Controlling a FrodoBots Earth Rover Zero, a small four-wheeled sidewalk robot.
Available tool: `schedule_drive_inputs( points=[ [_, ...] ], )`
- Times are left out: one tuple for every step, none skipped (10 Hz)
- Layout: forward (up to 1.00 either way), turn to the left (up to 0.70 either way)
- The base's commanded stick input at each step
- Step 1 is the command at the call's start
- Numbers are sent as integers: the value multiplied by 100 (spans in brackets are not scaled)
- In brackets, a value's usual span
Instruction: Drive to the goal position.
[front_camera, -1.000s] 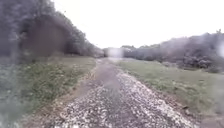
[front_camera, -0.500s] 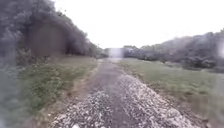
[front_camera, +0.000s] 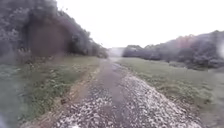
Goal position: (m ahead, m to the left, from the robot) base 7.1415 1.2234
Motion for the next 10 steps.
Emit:
schedule_drive_inputs(
  points=[
    [70,-14],
    [70,-12],
    [70,-8],
    [70,-5],
    [70,-1],
    [70,0],
    [70,0],
    [70,0],
    [70,0],
    [70,0]
  ],
)
